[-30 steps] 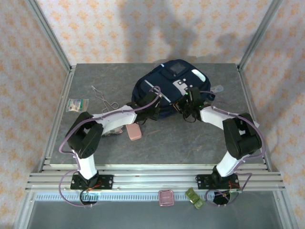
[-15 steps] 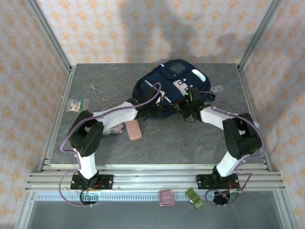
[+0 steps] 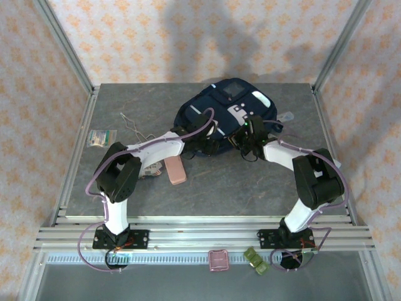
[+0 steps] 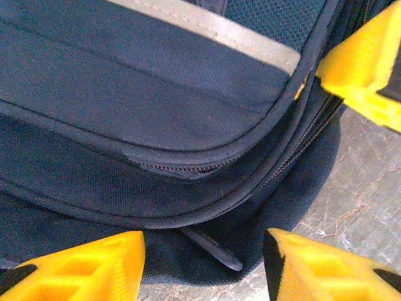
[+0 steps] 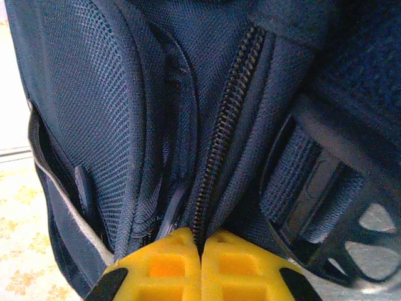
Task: Pack books, pencil case, and school supplies into a backpack
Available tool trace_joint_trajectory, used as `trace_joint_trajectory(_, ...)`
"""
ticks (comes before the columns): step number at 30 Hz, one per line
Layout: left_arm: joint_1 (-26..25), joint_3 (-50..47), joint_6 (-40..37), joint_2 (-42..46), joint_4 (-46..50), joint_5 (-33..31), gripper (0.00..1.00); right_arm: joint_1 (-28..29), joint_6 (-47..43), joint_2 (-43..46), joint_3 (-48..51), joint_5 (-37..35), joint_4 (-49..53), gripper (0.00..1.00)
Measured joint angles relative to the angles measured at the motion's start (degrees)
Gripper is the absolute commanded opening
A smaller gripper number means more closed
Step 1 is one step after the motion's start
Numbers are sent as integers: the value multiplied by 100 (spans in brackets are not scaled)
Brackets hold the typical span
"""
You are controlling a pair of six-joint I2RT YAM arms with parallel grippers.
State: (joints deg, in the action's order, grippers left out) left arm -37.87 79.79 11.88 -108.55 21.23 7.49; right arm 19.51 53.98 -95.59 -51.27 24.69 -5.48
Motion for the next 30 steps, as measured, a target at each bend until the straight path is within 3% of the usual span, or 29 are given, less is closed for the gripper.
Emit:
trace_joint_trajectory(10, -33, 413, 214, -527, 289, -118, 50, 39, 2, 52, 136, -26, -149, 0)
trace_joint_trajectory(13, -76, 461, 280, -573, 367, -240, 30, 50, 2, 52, 140, -31, -149, 0)
trace_joint_trajectory(18, -120, 461, 380, -573, 472, -348, 40, 50, 2, 52, 144, -35, -149, 0)
trace_joint_trajectory(28, -190, 297, 621, -570, 372, -369, 41, 72, 4, 50, 144, -46, -149, 0)
trace_joint_trajectory(30, -190, 299, 629, -584, 376, -367, 46, 83, 7, 50, 146, -52, -149, 0)
